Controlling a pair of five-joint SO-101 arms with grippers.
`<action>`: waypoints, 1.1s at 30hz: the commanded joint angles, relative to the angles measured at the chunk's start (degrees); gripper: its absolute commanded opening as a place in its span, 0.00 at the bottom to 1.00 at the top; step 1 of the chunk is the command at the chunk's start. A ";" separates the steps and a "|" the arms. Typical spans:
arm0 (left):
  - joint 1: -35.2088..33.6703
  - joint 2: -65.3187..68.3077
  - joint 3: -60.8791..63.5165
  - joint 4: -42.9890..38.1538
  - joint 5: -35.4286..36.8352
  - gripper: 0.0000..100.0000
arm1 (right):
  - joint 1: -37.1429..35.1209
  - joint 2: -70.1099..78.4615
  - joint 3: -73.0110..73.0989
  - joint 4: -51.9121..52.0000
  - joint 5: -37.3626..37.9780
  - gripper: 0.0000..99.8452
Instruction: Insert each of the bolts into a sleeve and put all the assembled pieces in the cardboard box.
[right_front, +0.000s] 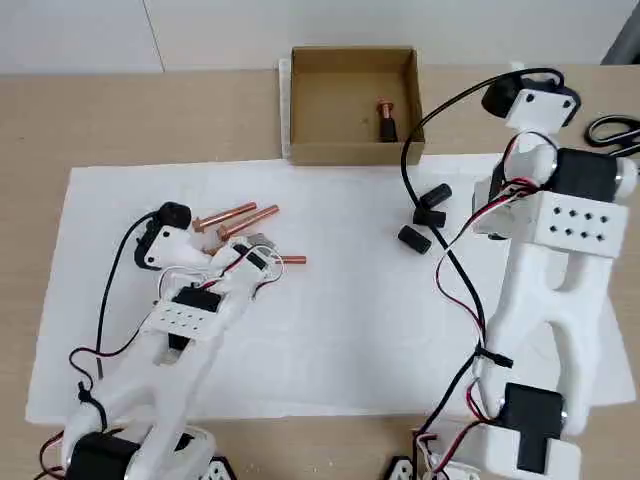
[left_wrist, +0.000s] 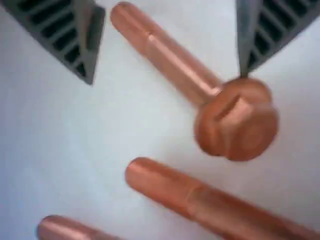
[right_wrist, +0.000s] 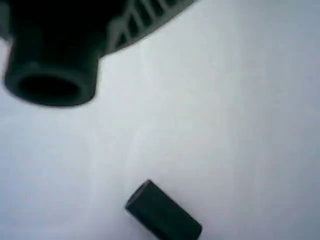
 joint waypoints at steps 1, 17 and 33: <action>-0.26 -1.76 -0.31 -1.14 -0.09 0.14 | -0.31 -3.12 -0.18 0.66 -0.70 0.00; 0.18 -1.76 -2.33 3.60 -1.32 0.11 | -0.31 -3.12 -0.18 0.66 -0.70 0.00; 0.09 -1.85 -19.56 24.44 -3.08 0.13 | -0.31 -3.12 -0.18 0.66 -0.79 0.00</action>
